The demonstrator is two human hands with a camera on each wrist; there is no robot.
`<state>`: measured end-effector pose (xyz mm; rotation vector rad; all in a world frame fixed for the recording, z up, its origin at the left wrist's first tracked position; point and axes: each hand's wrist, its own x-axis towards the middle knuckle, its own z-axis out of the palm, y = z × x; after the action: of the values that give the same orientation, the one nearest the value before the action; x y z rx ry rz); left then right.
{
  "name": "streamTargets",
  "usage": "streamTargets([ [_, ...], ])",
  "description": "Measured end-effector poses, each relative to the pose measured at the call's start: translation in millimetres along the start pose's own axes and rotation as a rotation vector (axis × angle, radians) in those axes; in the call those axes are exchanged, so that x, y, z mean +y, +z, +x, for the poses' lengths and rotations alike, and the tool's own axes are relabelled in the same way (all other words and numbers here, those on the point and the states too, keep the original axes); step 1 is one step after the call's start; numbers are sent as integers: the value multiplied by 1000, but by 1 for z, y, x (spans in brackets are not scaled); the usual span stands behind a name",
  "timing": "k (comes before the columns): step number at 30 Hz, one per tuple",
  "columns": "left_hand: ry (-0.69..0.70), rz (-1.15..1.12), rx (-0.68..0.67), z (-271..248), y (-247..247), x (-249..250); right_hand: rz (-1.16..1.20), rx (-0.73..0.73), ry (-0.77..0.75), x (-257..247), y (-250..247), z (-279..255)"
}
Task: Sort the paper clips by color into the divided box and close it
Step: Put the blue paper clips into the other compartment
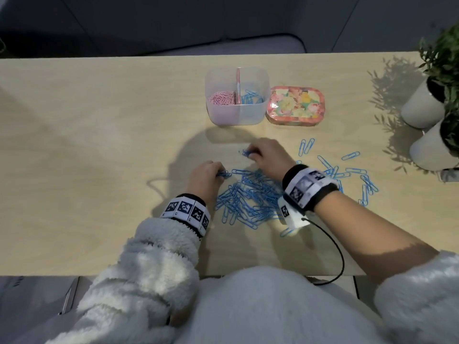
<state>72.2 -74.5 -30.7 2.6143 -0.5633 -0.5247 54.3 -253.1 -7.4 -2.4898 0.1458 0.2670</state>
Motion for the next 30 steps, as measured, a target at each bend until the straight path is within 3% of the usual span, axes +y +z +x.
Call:
streamTargets([
  [3, -9, -43, -4, 0, 0, 0, 200, 151, 37, -10, -38, 18],
  [7, 10, -99, 11, 3, -8, 4, 267, 336, 131, -25, -76, 65],
  [12, 60, -154, 66, 23, -35, 19, 221, 314, 287, -29, -85, 112],
  [15, 79, -189, 145, 45, -57, 35, 172, 276, 290, -30, -83, 115],
  [20, 122, -72, 244, 97, -81, 68, 345, 393, 235, -20, -85, 84],
  [23, 101, 30, 178, 133, -83, 87, 401, 447, 201, -7, -81, 53],
  [27, 60, 92, 37, 159, -80, 102, 410, 371, 171, 12, -66, 13],
  [30, 129, 64, 66, 149, -76, 102, 342, 251, 202, 26, -55, -6],
])
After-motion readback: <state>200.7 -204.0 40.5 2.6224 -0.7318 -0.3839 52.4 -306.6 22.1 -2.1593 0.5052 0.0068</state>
